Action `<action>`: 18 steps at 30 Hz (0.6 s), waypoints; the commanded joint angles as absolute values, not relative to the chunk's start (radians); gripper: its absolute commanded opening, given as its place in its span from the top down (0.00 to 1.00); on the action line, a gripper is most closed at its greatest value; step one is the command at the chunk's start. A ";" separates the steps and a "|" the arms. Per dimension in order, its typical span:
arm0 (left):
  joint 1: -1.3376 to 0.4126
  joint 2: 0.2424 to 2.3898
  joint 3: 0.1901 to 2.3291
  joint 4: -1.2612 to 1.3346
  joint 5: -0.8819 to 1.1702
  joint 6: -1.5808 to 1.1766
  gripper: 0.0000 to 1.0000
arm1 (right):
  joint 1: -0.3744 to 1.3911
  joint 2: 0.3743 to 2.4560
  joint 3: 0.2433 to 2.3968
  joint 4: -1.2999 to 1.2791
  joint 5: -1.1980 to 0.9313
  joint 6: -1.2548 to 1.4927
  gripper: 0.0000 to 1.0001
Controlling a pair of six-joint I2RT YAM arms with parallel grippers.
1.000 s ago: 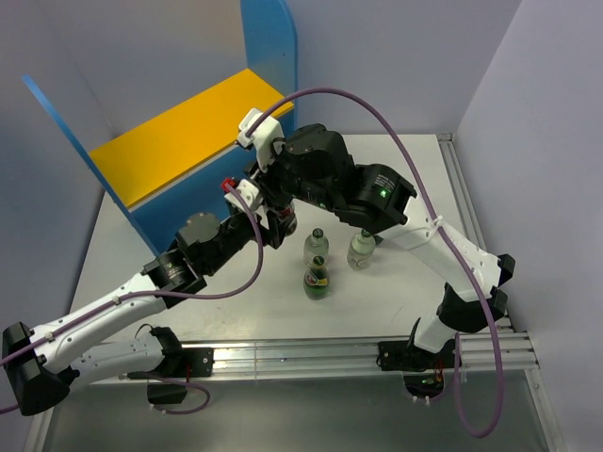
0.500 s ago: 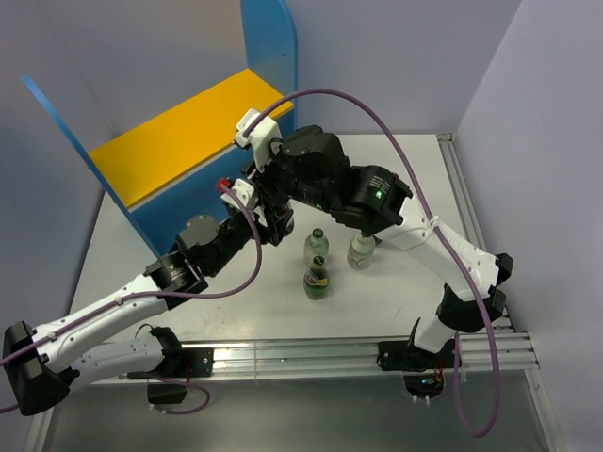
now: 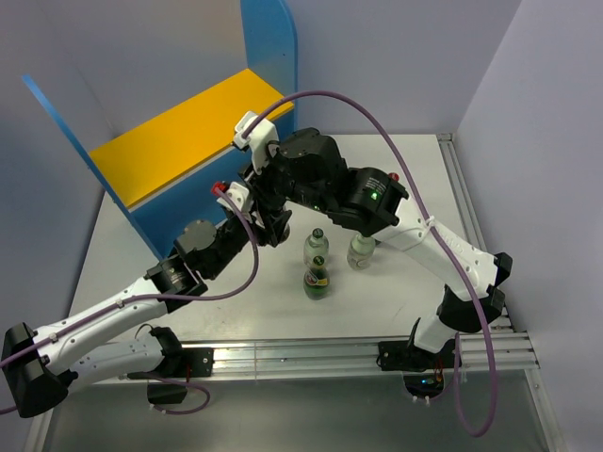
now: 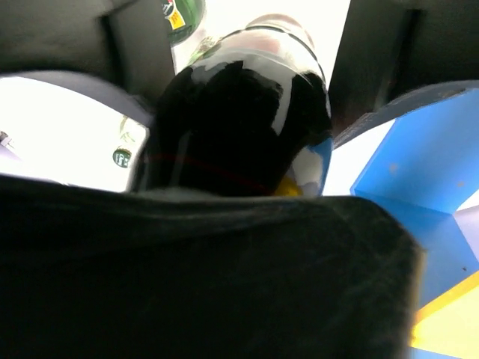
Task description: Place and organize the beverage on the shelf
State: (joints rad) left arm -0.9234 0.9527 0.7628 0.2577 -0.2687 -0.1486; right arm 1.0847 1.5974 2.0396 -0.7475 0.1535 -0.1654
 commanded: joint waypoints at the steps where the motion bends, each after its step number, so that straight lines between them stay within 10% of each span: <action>1: -0.920 0.951 0.778 0.339 -0.264 -0.170 0.29 | 1.120 1.505 2.062 -0.515 0.090 -0.176 1.00; 8: -0.922 0.969 0.818 0.305 -0.304 -0.186 1.00 | 1.120 1.488 2.014 -0.488 0.109 -0.166 1.00; 14: -0.922 0.991 0.879 0.276 -0.403 -0.201 1.00 | 1.118 1.441 1.958 -0.450 0.152 -0.158 0.88; 18: -0.922 0.968 0.884 0.304 -0.399 -0.199 1.00 | 1.118 1.407 1.910 -0.400 0.204 -0.156 0.60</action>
State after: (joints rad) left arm -0.9413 0.9863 0.8165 0.2283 -0.3016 -0.1505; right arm 1.0836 1.5192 1.9049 -0.6018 0.1947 -0.1474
